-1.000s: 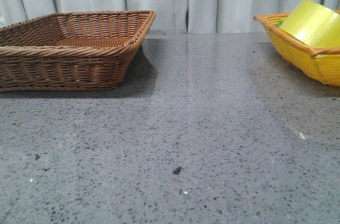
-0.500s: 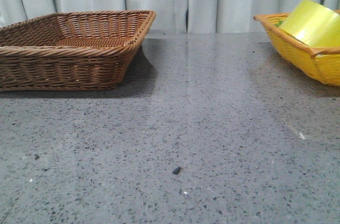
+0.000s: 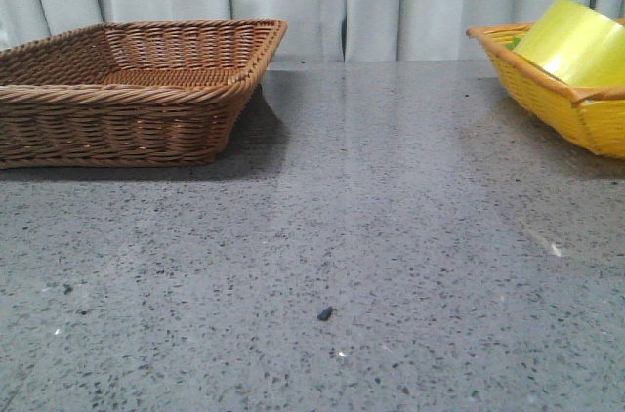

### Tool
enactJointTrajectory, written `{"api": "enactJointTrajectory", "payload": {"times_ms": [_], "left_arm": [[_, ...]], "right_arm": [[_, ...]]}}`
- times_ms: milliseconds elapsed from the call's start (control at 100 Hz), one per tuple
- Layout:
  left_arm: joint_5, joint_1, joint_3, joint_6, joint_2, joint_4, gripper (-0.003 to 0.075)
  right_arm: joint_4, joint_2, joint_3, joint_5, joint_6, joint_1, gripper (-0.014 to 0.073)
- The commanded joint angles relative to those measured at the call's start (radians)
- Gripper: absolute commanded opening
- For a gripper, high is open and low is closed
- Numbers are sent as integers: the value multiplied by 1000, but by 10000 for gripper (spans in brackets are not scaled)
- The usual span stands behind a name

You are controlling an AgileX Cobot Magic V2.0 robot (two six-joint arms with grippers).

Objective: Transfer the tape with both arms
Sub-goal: 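Grasp the yellow tape roll with the right gripper and lift it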

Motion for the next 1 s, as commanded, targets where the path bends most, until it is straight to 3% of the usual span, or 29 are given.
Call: {"api": "enactJointTrajectory", "payload": {"times_ms": [0,190,430,500,560,650,700,870,990], "left_arm": [[-76,1,5,-2,-28,-53,-21],[-52,1,-65,10,-24,-2,-21],[81,1,-261,10,124,282,-12],[145,1,-331,14,196,330,54],[215,1,-393,51,258,336,177],[309,1,-476,79,358,332,357],[342,1,-512,79,404,330,405],[321,-40,-551,79,471,324,405],[321,-81,-551,86,484,324,405]], "right_arm": [[135,-21,4,-94,5,-4,-74],[102,-13,-112,36,-13,-4,-74],[-85,141,-331,225,-17,-4,-74],[-117,224,-409,288,-19,-4,-73],[-129,312,-482,365,-24,-4,-54],[-129,443,-616,477,-87,-4,13],[-127,532,-693,534,-116,-2,73],[-127,800,-970,697,-177,53,347],[-127,1015,-1160,857,-184,70,383]]}}
